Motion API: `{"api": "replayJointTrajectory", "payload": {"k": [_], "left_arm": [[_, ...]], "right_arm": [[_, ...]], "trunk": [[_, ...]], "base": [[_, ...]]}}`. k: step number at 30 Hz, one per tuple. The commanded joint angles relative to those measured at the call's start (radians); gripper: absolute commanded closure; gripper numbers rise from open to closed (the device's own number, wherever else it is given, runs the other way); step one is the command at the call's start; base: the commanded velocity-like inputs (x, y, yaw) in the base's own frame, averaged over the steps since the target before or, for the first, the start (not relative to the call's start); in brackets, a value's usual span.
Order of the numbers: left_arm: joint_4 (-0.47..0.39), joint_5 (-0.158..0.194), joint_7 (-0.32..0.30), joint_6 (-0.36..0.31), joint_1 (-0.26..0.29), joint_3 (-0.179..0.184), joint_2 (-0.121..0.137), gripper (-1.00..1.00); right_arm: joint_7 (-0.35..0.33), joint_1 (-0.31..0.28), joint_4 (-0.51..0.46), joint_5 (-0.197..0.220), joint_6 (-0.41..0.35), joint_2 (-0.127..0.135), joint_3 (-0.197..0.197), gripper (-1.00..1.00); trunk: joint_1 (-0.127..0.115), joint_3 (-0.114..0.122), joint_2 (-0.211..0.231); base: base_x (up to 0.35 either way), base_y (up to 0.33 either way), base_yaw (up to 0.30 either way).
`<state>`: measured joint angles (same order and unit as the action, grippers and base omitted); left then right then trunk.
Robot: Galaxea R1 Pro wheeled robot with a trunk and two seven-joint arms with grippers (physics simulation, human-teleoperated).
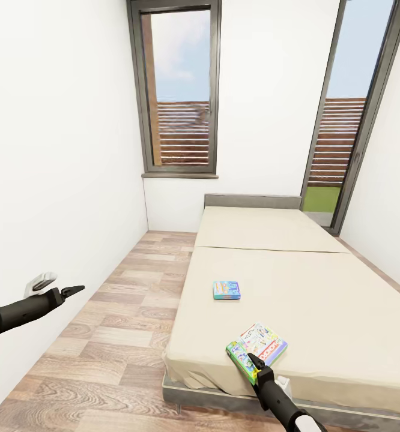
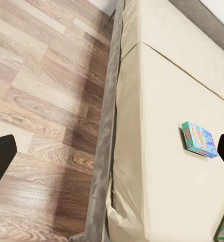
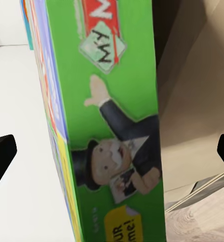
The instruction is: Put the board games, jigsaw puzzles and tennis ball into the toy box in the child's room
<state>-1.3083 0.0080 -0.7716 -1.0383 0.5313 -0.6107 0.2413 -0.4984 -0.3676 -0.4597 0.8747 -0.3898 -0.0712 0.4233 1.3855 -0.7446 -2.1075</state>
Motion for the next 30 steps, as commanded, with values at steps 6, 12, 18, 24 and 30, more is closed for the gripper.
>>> {"api": "replayJointTrajectory", "payload": {"k": [6, 12, 18, 24, 30], "left_arm": [[0.000, 0.001, -0.003, -0.007, 0.001, -0.001, 0.000, -1.00], [0.000, 0.001, -0.003, -0.007, 0.001, -0.001, 0.000, -1.00], [0.000, 0.001, -0.003, -0.007, 0.001, -0.001, 0.000, -1.00], [0.000, 0.001, -0.003, -0.008, 0.001, -0.001, 0.000, -1.00], [0.000, 0.001, -0.003, -0.007, 0.001, -0.001, 0.000, -1.00]], "right_arm": [[0.000, -0.001, -0.001, 0.006, -0.009, -0.001, 0.006, -1.00], [-0.001, -0.001, -0.001, 0.006, -0.009, -0.001, 0.006, -1.00], [-0.001, -0.001, -0.001, 0.006, -0.009, -0.001, 0.006, -1.00], [-0.001, -0.001, -0.001, 0.006, -0.009, -0.001, 0.006, -1.00], [-0.001, -0.001, -0.001, 0.006, -0.009, -0.001, 0.006, 1.00]], "trunk": [[0.000, -0.001, 0.000], [0.000, -0.001, 0.000], [0.000, -0.001, 0.000], [0.000, -0.001, 0.000], [0.000, -0.001, 0.000]], "base": [[0.000, 0.000, 0.000], [0.000, 0.000, 0.000], [0.000, 0.000, 0.000], [0.000, 0.000, 0.000], [0.000, 0.000, 0.000]]}}
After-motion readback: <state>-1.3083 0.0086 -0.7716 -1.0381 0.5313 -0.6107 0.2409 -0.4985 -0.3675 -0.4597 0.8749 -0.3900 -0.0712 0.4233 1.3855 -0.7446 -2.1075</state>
